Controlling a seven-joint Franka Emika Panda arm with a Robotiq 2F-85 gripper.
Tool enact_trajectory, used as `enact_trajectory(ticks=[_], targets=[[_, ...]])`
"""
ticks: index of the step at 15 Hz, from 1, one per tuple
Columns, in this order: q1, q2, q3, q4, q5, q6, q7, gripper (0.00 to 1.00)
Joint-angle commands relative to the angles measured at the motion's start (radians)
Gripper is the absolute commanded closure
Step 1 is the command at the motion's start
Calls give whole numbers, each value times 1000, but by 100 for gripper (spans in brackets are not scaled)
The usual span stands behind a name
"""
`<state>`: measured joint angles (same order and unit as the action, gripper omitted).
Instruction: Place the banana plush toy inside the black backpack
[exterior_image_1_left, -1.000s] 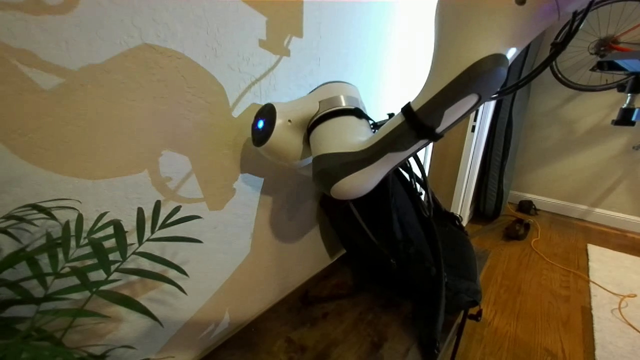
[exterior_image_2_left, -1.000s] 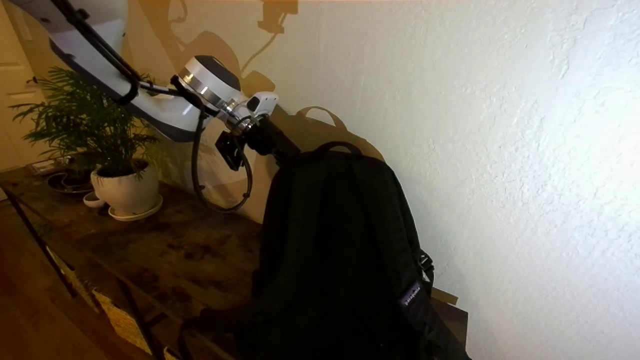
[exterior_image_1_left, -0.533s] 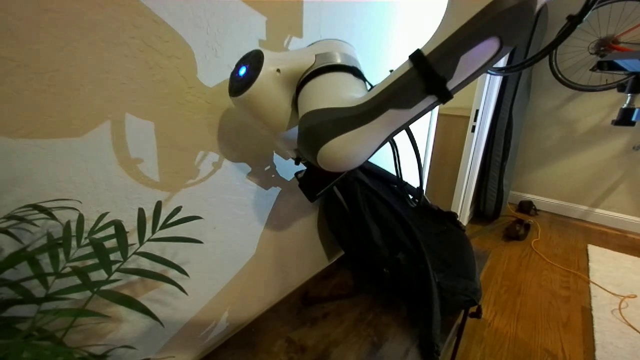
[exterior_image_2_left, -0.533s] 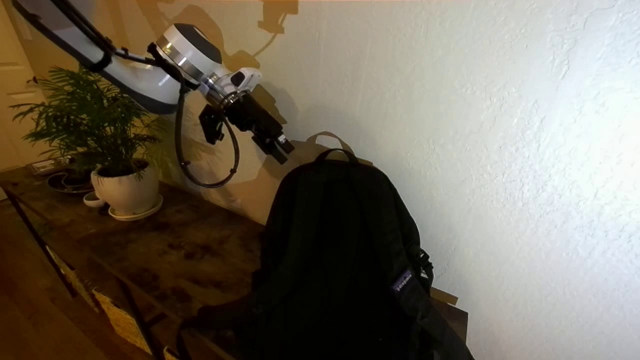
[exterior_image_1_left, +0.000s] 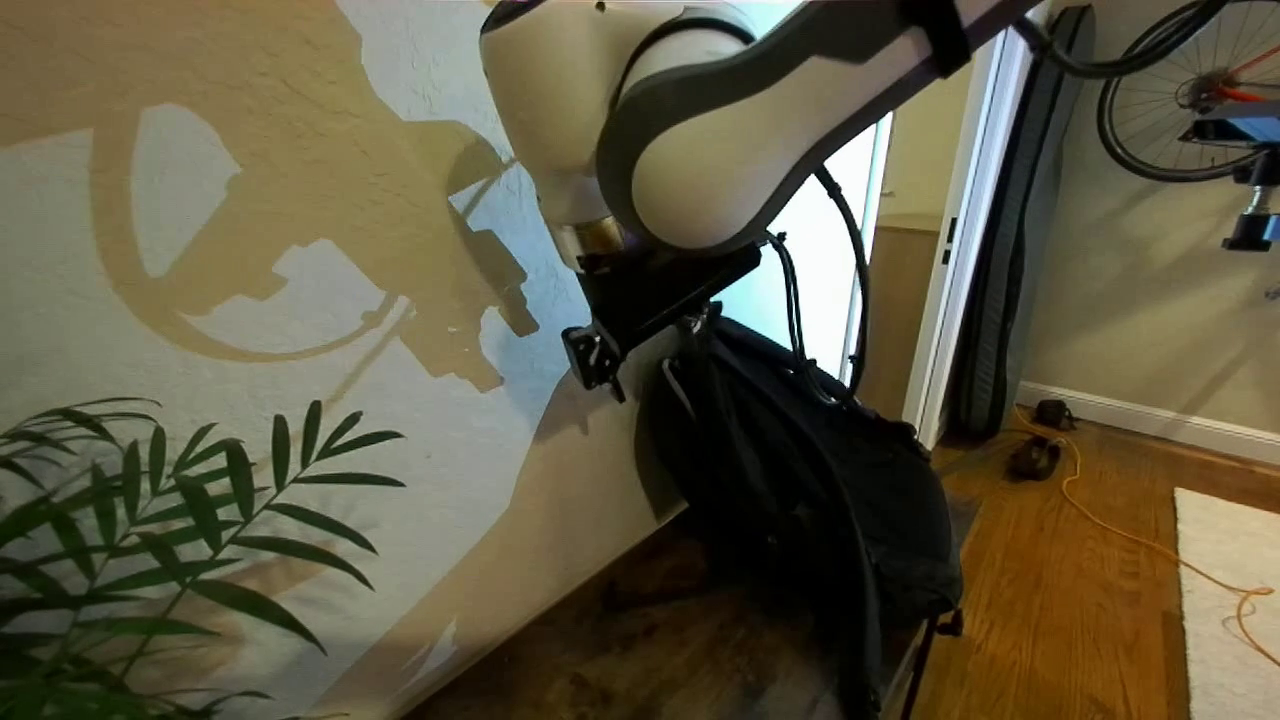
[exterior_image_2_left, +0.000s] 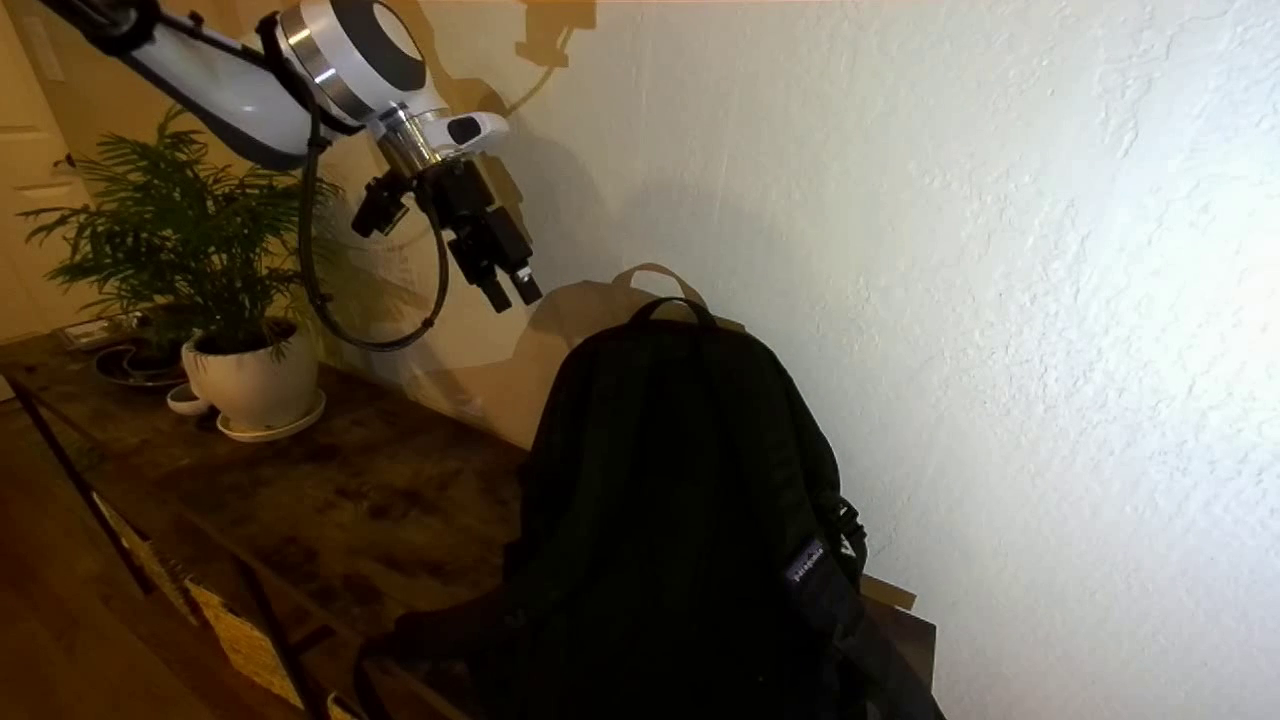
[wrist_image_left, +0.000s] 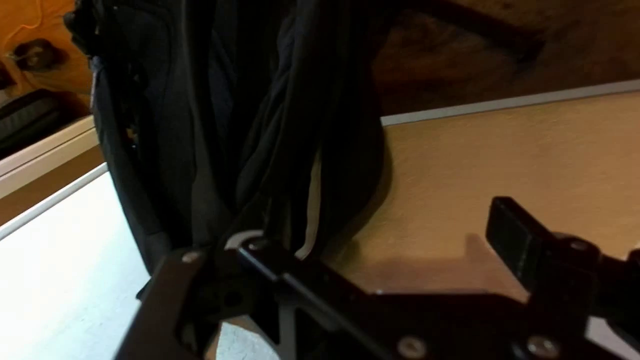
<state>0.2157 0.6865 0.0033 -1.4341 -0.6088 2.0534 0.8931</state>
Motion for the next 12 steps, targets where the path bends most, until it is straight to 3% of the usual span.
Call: enact_trajectory(ticks=[1,8,9,12], targets=[[-37,-149,28,-202,144,106,-154,0],[-66,-273,55,-378,474,110,-518,0],[-17,-190,12,-267,422,89,-443,0],[-29,-217,20,-308,457,88,-495,0]])
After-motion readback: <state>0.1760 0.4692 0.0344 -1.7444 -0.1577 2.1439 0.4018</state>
